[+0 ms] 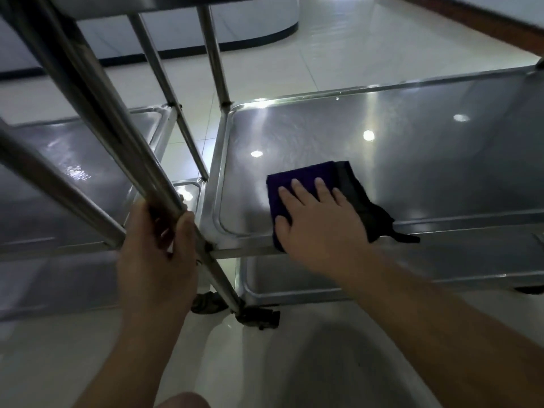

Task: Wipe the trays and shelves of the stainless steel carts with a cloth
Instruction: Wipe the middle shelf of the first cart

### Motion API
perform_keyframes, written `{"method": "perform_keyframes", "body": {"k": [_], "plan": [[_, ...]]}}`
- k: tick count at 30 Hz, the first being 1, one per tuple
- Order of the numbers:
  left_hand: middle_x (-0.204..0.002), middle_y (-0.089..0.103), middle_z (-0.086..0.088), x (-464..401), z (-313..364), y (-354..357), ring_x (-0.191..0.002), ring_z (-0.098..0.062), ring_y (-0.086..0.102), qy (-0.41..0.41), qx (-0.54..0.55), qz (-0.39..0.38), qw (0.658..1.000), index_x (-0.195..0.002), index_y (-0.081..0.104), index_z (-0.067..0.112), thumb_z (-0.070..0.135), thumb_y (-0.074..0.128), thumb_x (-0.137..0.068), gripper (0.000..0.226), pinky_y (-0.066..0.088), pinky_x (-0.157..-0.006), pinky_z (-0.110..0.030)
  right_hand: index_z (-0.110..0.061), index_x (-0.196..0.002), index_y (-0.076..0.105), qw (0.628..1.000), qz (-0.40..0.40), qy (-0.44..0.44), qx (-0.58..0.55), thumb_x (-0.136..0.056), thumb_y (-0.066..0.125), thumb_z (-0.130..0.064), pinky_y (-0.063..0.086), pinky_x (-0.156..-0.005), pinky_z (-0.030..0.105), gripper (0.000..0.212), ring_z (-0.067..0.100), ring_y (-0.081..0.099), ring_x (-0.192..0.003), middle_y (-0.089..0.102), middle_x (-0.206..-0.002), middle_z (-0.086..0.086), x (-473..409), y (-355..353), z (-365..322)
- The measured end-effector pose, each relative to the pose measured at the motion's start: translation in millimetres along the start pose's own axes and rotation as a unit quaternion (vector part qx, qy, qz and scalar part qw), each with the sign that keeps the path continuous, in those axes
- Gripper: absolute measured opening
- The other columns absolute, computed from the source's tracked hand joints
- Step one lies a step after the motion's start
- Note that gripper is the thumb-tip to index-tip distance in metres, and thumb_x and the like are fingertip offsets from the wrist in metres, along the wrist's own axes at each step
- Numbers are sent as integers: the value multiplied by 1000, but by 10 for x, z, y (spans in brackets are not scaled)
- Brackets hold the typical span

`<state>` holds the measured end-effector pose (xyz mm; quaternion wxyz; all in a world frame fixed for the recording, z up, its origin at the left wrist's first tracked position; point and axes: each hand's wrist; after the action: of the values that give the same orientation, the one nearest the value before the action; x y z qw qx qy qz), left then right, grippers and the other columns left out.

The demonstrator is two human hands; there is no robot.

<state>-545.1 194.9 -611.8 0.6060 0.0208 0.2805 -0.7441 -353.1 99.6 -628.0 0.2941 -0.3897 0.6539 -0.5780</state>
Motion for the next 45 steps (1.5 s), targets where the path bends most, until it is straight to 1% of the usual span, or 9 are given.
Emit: {"method": "perform_keyframes", "body": {"k": [2, 6, 9, 12, 17, 20, 31, 40, 45], "plan": [[-105, 67, 16, 0, 12, -7, -95, 14, 64, 12, -32, -1, 999, -111, 54, 34, 25, 62, -100, 17, 46, -74, -3, -31, -165, 10, 1000, -2, -10, -3, -105, 18, -51, 4, -128, 54, 64, 33, 2, -159, 5, -173, -2, -55, 45, -112], [-110, 61, 22, 60, 40, -57, -105, 19, 54, 12, -93, -17, 995, -120, 52, 36, 30, 62, -97, 26, 47, -83, -21, -30, -165, 9, 1000, -7, -20, -11, -105, 16, -53, 3, -128, 53, 64, 33, 0, -159, 4, -174, -1, -70, 55, -62], [-136, 53, -1, 296, 71, -74, -122, -13, 55, 49, -145, 57, 987, -145, 46, 21, 21, 70, -93, 58, 48, -96, -33, -31, -165, 12, 999, -8, -33, -25, -105, 18, -55, 4, -128, 53, 64, 32, 1, -159, 7, -173, 0, -48, 22, 11], [-135, 47, -15, 640, 169, 83, -122, -35, 52, 108, -195, 54, 973, -138, 49, 10, 10, 72, -89, 54, 44, -100, -37, -31, -164, 16, 999, 0, -34, -34, -105, 22, -56, 5, -128, 53, 64, 30, 4, -159, 10, -173, -1, 20, -17, 175], [-140, 46, 3, 854, 428, 615, -116, -21, 56, 151, -209, -97, 961, -141, 52, 21, 29, 57, -100, 42, 44, -98, -35, -33, -164, 17, 999, 12, -20, -36, -105, 21, -55, 4, -128, 52, 64, 27, 6, -159, 11, -173, -3, 203, -91, 734], [-149, 40, 10, 848, 660, 1014, -128, -3, 40, 140, -217, -165, 952, -149, 42, 31, 34, 58, -99, 52, 39, -104, -31, -34, -164, 17, 999, 16, -5, -29, -105, 21, -55, 5, -128, 50, 63, 25, 7, -159, 11, -173, -4, 323, -178, 1169], [-167, 30, 1, 793, 1222, 2394, -155, -16, 22, 211, -284, -285, 891, -160, 31, 20, 38, 36, -110, 53, 10, -121, -26, -37, -163, 18, 996, 16, 81, -25, -104, 23, -56, 11, -128, 49, 62, 21, 11, -159, 14, -172, -9, 674, -443, 2788], [-171, 20, 0, 653, 1218, 2785, -158, -21, 14, 184, -340, -324, 863, -162, 25, 25, 50, 26, -109, 58, 13, -126, -39, -36, -163, 17, 983, 17, 181, -38, -106, 26, -52, 11, -128, 52, 60, 24, 11, -159, 12, -173, -6, 921, -604, 3714], [-172, 15, -4, 682, 1219, 2792, -158, -27, 13, 174, -386, -337, 841, -161, 21, 27, 55, 22, -107, 61, 16, -125, -43, -31, -165, 13, 983, -6, 182, -38, -106, 27, -51, 7, -128, 53, 63, 28, 5, -159, 7, -173, -5, 909, -625, 3696]]}}
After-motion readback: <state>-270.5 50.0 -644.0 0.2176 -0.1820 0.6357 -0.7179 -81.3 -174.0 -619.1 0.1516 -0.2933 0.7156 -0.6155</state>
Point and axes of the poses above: each hand's wrist, its own x-axis away from the middle knuckle, its own y-axis out of the palm, z = x × y
